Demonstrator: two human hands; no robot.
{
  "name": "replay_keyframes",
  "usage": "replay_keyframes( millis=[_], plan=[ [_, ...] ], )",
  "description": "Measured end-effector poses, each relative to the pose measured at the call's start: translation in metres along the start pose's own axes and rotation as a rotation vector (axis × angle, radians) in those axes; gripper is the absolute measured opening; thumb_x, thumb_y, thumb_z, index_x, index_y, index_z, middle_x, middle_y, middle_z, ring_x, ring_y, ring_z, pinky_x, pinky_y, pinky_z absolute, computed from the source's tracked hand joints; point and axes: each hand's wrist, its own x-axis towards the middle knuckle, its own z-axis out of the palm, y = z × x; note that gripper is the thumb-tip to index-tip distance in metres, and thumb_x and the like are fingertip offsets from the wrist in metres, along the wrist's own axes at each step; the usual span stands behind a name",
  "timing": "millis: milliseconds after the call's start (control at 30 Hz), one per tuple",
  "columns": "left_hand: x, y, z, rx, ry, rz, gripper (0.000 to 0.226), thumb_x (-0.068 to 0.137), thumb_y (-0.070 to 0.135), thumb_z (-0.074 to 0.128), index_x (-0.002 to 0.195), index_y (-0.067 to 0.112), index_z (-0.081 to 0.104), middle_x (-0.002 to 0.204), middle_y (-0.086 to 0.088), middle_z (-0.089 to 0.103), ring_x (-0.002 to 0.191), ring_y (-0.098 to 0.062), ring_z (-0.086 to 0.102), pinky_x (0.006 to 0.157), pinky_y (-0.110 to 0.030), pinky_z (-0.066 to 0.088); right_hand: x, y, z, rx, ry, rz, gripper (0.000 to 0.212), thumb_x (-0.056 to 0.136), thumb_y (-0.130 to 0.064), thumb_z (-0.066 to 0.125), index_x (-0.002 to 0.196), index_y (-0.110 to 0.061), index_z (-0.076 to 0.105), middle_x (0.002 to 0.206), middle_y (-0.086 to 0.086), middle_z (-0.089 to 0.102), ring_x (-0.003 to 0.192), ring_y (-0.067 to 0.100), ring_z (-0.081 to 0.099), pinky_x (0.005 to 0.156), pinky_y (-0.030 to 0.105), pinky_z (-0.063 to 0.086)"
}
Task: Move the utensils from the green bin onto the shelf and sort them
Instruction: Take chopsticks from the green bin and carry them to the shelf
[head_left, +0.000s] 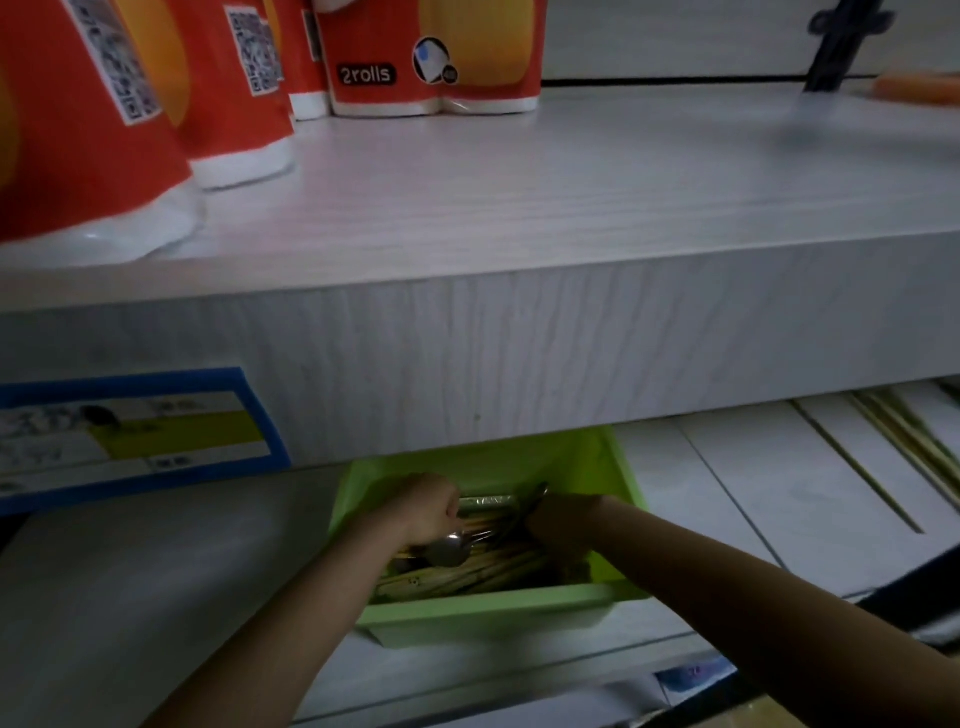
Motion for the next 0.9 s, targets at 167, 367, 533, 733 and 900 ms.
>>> replay_keyframes(
  millis=[167, 367, 533, 733, 900],
  plan=[
    [0.000, -0.002, -0.002, 0.004, 0.076, -0.039, 0.025, 0.090, 0.029, 0.057, 0.103, 0.010, 0.064, 0.112, -0.009, 0.065, 0.103, -0.025, 0.060, 0.077, -0.026, 0.045, 0.001, -0.005, 0.000, -0.072, 0.018, -0.024, 0.040, 0.093, -0.020, 0.055, 0.124, 0.005, 0.054, 0.129, 0.021, 0.056, 0.120, 0.033, 0.053, 0.102, 0.038, 0.040],
    [-0.001, -0.006, -0.003, -0.017, 0.127, -0.066, 0.024, 0.091, 0.028, 0.054, 0.099, 0.008, 0.064, 0.109, -0.010, 0.066, 0.100, -0.026, 0.061, 0.079, -0.027, 0.046, -0.009, -0.009, -0.007, 0.004, 0.128, -0.020, 0.052, 0.091, -0.025, 0.057, 0.136, -0.004, 0.042, 0.137, 0.018, 0.047, 0.124, 0.032, 0.049, 0.096, 0.038, 0.045],
    [0.000, -0.007, -0.003, -0.055, 0.145, -0.100, 0.019, 0.090, 0.030, 0.056, 0.092, 0.013, 0.064, 0.104, -0.008, 0.067, 0.096, -0.023, 0.061, 0.069, -0.025, 0.040, -0.024, -0.018, -0.017, 0.002, 0.163, -0.017, 0.053, 0.091, -0.031, 0.056, 0.136, -0.007, 0.040, 0.138, 0.017, 0.045, 0.124, 0.033, 0.047, 0.097, 0.041, 0.042],
    [0.000, -0.009, -0.006, -0.104, 0.199, -0.123, 0.014, 0.090, 0.021, 0.052, 0.092, 0.012, 0.063, 0.104, -0.008, 0.066, 0.096, -0.024, 0.061, 0.069, -0.025, 0.039, -0.048, -0.010, -0.037, 0.156, 0.008, -0.048, 0.020, 0.090, -0.023, 0.057, 0.095, -0.005, 0.064, 0.077, 0.010, 0.064, 0.054, 0.012, 0.054, 0.058, 0.023, 0.044],
    [-0.002, -0.008, -0.009, -0.177, 0.233, -0.148, 0.020, 0.090, 0.021, 0.050, 0.097, 0.009, 0.065, 0.102, -0.009, 0.066, 0.092, -0.025, 0.061, 0.070, -0.029, 0.043, -0.063, 0.010, -0.043, 0.431, -0.107, -0.114, 0.017, 0.091, -0.028, 0.057, 0.084, -0.013, 0.056, 0.059, -0.002, 0.050, 0.037, 0.002, 0.045, 0.044, 0.015, 0.039]
  ],
)
